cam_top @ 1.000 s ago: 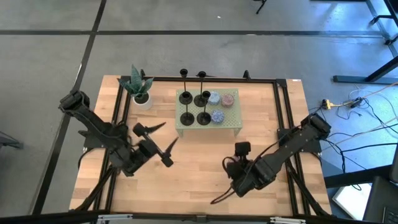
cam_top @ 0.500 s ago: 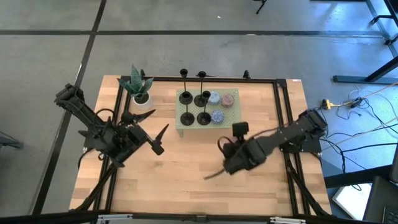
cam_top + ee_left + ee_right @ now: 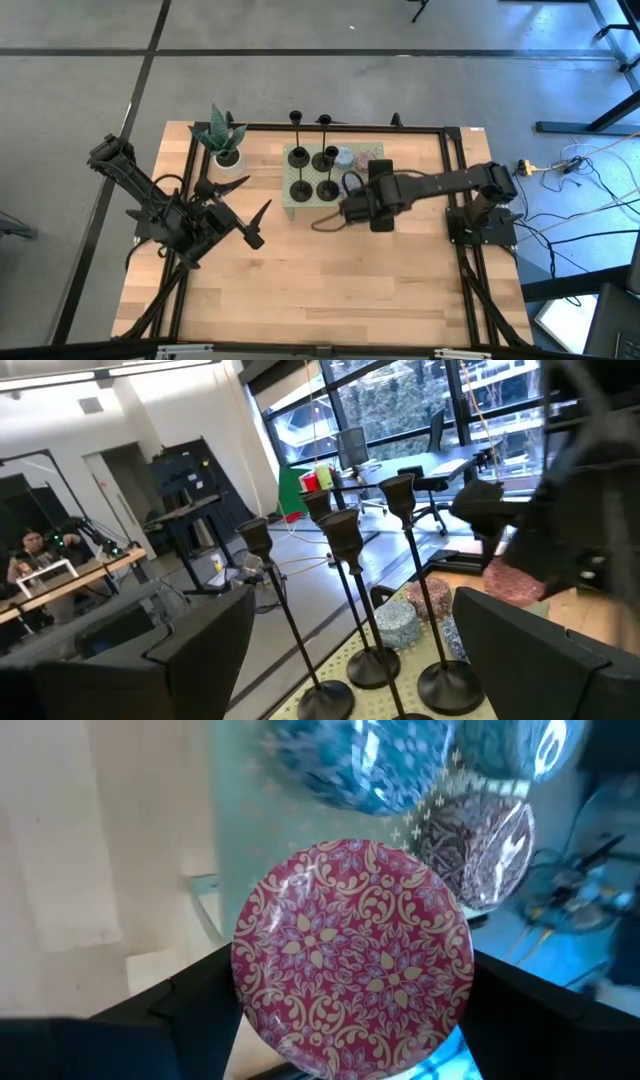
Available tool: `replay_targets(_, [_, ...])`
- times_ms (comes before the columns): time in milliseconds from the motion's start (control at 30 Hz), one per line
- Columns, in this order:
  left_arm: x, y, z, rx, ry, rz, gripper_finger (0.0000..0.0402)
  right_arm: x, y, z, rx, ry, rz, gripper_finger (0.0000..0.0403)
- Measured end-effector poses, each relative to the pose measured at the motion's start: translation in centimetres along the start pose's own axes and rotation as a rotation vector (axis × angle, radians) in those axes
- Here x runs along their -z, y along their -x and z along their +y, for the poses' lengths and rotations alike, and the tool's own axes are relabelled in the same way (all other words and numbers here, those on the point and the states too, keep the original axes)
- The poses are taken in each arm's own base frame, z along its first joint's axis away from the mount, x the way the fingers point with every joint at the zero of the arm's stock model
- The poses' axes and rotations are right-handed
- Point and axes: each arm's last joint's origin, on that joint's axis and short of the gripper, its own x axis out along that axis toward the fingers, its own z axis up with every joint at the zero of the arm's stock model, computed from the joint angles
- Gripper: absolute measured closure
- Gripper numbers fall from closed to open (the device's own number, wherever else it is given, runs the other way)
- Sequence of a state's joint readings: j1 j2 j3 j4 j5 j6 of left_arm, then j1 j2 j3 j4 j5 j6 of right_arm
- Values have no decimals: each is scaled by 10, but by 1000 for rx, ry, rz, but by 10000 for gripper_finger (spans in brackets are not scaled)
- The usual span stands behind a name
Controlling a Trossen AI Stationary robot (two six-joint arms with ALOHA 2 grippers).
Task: Pick & Place candle stick holders
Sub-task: Align the pink scented candle with the red scented candle on the shelf
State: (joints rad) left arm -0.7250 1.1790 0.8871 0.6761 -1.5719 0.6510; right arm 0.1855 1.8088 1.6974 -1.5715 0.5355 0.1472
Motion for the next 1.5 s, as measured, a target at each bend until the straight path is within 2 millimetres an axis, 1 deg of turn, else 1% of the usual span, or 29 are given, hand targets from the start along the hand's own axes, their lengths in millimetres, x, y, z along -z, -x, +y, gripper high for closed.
replay_targets(133, [0,0,0,0,-5,0,64,-2,-9,-13,-62,-53,20,90])
replay_targets(333, [2,0,-2,0,-43,0,64,-3,-15,-23,-93,-79,34,90])
replay_targets(433, [3,0,-2,1,-53,0,64,-3,-15,-23,-93,-43,31,90])
replay_targets(567, [3,0,-2,1,-46,0,64,-3,-16,-22,-97,-34,35,90])
replay_targets(733, [3,0,-2,1,-45,-1,64,11,-23,-16,-147,1,80,90])
replay_targets(800, [3,0,-2,1,-44,-1,64,17,-26,-12,-133,30,89,90])
replay_targets(933, [2,0,-2,1,-35,-1,64,18,-24,-10,-83,79,54,89])
replay_targets(1067, [3,0,-2,1,-15,-1,64,13,-22,-10,-108,108,-26,89])
replay_targets(1200, [3,0,-2,1,10,-1,64,9,-22,-16,-151,109,-97,89])
replay_targets(1500, [3,0,-2,1,8,-1,64,10,-33,-35,-168,31,-70,89])
